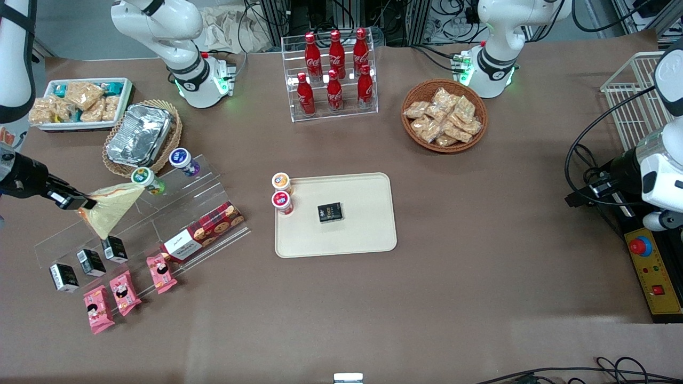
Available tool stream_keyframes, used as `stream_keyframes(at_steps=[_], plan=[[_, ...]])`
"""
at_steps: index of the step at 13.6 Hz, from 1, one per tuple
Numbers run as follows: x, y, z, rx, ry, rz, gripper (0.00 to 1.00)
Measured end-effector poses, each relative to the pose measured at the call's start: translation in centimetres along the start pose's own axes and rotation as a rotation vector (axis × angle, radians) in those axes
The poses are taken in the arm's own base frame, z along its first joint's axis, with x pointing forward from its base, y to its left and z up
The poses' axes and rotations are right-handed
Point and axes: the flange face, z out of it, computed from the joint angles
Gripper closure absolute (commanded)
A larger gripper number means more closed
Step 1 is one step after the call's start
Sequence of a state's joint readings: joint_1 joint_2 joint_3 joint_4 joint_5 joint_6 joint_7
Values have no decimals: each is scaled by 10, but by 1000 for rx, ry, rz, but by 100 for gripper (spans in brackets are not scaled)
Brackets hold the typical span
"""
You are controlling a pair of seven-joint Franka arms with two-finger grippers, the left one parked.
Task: Place sandwich on tray
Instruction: 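Carry the held sandwich over to the cream tray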
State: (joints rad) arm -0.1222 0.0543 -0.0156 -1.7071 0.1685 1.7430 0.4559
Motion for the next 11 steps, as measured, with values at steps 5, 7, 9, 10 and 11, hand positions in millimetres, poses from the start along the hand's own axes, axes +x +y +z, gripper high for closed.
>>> stream_keyframes(at_steps=[5,7,9,10,11], plan=[[-31,-52,-14,5,8,-133,95],[-48,-77,-16,8,13,-188,95],[-69,-104,-17,11,16,-272,95],[-80,-118,-16,11,15,-333,95],[-90,-130,-13,10,12,-398,95]])
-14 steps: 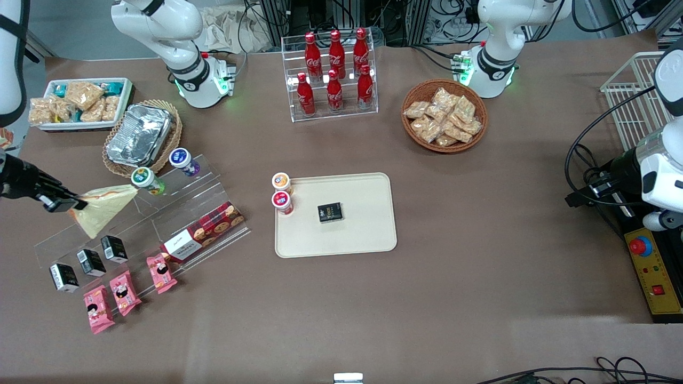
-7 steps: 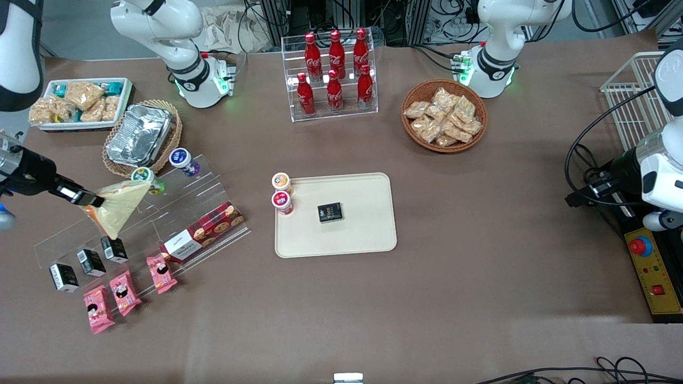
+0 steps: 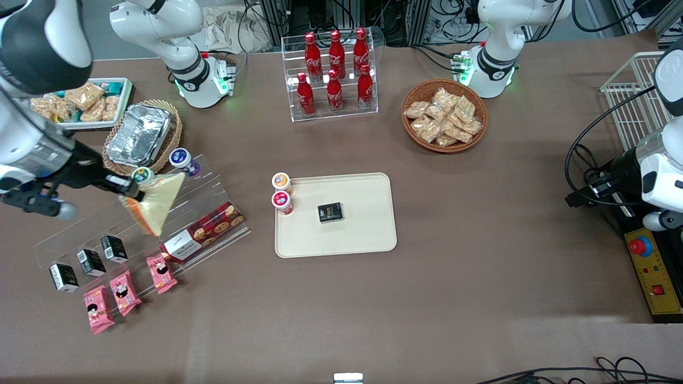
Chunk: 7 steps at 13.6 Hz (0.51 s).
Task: Place sandwich on tray
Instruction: 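Carry the held sandwich over to the cream tray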
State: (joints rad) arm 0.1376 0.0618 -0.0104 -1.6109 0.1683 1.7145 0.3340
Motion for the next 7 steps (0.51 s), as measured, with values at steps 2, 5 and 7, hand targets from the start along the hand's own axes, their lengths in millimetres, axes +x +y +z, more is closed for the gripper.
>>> stream_keyframes(at_steps=[2,5,7], plan=[[-5,-29,12,-3,-15,-120,95],[-15,-92,44,3,-11,-299,95],[-27,-138,70,16,15,-422,95]])
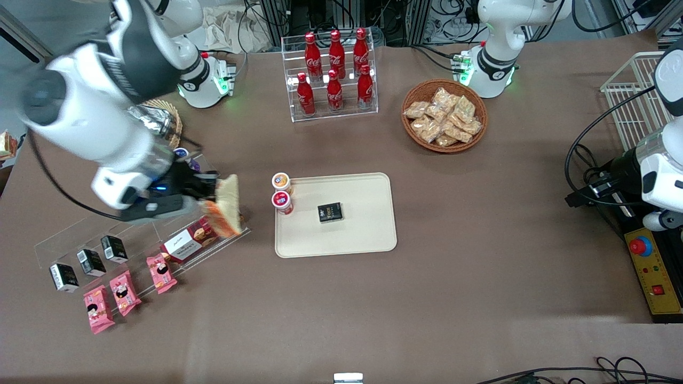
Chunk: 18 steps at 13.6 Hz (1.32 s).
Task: Place sandwich on tray
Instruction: 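Carry the held sandwich over to the cream tray, then lower the sandwich onto the tray beside the black box and open the gripper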
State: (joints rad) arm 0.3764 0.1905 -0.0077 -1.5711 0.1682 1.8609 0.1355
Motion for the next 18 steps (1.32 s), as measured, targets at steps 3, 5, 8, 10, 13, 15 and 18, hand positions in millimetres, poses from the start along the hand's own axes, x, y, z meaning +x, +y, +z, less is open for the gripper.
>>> stream_keyframes(at_steps=[3,5,8,10,13,15,18], plan=[[6,-63,47,-15,41,-221,95],[3,-101,81,-66,48,-382,95],[-5,-140,135,-99,19,-562,95],[-14,-169,175,-132,14,-657,93],[-28,-201,238,-187,25,-772,93],[-35,-209,272,-233,25,-843,93],[-39,-213,300,-277,39,-922,93]])
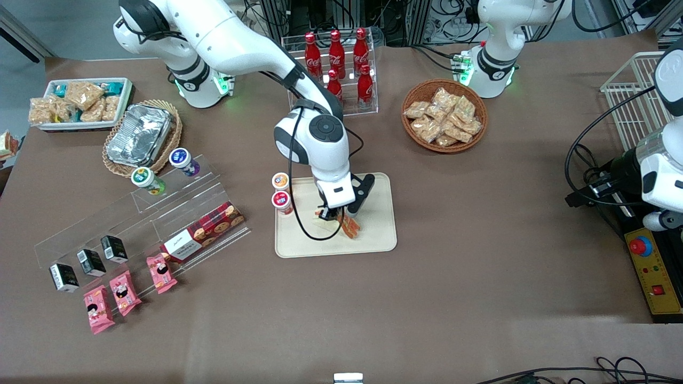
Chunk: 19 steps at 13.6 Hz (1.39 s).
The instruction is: Place sandwich on tray
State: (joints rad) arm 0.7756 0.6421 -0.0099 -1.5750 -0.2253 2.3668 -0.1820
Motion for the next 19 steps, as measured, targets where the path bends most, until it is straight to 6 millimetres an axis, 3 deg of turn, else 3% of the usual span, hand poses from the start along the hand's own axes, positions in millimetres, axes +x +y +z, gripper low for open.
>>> stream_keyframes(at_steps=[3,4,5,11,13,16,19], plan=[[-1,-7,15,-51,38,-88,92],[-3,-8,18,-53,41,-98,66],[-3,-9,19,-53,42,-104,1],[-3,-9,18,-54,44,-110,1],[-2,-3,8,-59,45,-97,1],[-5,23,-43,-9,38,24,1],[-30,73,-109,29,5,175,1]])
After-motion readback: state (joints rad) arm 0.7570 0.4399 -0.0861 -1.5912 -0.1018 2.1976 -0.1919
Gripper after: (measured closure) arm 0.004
